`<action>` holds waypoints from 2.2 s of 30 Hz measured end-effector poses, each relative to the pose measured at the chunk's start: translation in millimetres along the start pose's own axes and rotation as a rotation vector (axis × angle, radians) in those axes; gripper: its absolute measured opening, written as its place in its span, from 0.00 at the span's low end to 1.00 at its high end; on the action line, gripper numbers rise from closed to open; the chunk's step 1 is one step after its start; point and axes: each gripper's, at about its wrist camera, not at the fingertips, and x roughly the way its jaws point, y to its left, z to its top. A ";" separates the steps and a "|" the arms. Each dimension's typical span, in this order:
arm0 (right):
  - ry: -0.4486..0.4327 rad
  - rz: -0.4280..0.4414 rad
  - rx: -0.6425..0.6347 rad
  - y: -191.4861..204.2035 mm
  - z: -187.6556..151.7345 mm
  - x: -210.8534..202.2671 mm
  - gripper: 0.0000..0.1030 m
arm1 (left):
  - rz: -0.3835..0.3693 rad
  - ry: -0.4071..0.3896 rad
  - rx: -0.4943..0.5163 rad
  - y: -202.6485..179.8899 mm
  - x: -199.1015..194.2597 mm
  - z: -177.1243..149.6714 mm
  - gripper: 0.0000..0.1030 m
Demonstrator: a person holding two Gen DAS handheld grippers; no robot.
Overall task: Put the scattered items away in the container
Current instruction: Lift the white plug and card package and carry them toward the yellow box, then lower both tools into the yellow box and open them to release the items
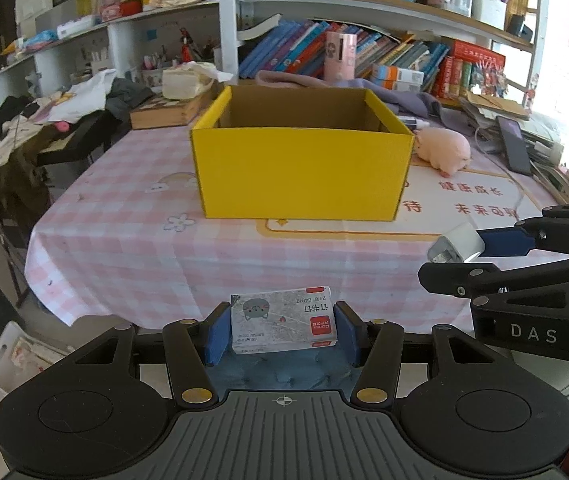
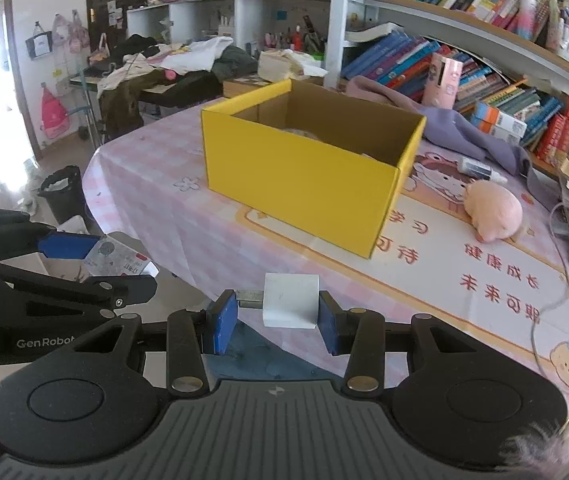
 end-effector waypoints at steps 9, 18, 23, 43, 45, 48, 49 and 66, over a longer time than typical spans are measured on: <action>0.006 0.010 -0.015 10.8 9.0 10.6 0.39 | -0.006 0.005 0.002 11.6 4.5 2.3 0.51; 0.019 0.016 -0.033 17.4 17.5 18.6 0.39 | -0.014 0.018 -0.017 22.7 9.9 2.8 0.51; 0.038 0.024 -0.052 23.2 22.1 24.6 0.39 | -0.015 0.029 -0.040 30.0 11.8 0.8 0.51; -0.071 -0.024 -0.065 5.2 49.9 31.2 0.39 | -0.013 -0.105 0.036 24.4 13.9 45.9 0.51; -0.095 -0.037 -0.065 -1.9 58.8 32.8 0.39 | -0.018 -0.125 0.056 23.8 17.4 59.8 0.51; -0.129 -0.049 -0.057 -15.1 76.2 36.0 0.39 | -0.025 -0.156 0.081 24.2 25.0 81.7 0.51; -0.140 -0.054 -0.057 -19.3 82.1 37.4 0.39 | -0.027 -0.165 0.087 24.1 27.8 88.7 0.51; -0.105 -0.047 -0.113 -82.6 146.4 108.6 0.39 | -0.047 -0.127 0.207 18.4 113.1 169.3 0.51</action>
